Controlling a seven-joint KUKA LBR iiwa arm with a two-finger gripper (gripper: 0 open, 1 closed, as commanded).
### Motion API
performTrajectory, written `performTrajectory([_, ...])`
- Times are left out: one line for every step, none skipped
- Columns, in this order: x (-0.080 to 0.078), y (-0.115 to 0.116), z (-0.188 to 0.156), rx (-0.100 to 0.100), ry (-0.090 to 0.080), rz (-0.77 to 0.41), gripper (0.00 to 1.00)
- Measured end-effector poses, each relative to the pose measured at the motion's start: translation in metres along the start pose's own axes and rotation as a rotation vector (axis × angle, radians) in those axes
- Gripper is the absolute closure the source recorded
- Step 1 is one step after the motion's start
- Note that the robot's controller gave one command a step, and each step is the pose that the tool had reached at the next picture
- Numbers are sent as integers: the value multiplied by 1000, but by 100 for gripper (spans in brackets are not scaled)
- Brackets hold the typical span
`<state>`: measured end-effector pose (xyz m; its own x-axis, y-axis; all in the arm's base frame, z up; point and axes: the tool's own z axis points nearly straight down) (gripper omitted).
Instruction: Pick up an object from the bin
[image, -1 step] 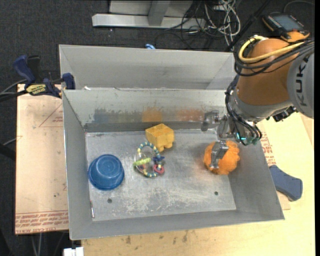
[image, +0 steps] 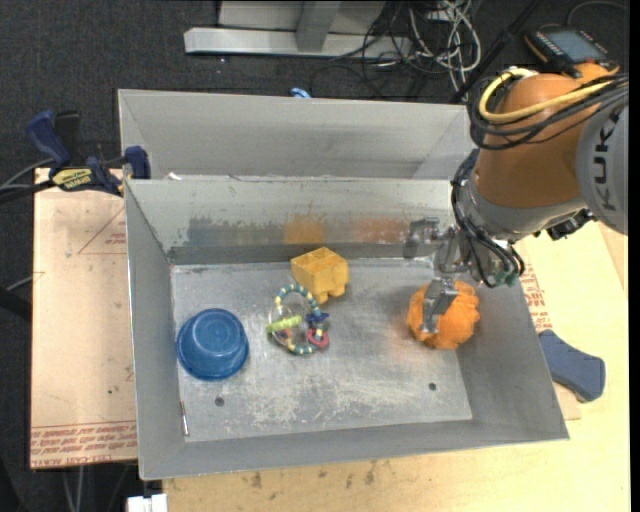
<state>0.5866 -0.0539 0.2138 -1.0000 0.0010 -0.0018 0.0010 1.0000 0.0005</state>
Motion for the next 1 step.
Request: performTrajectory([-3, -30, 54, 1, -5, -73, 0])
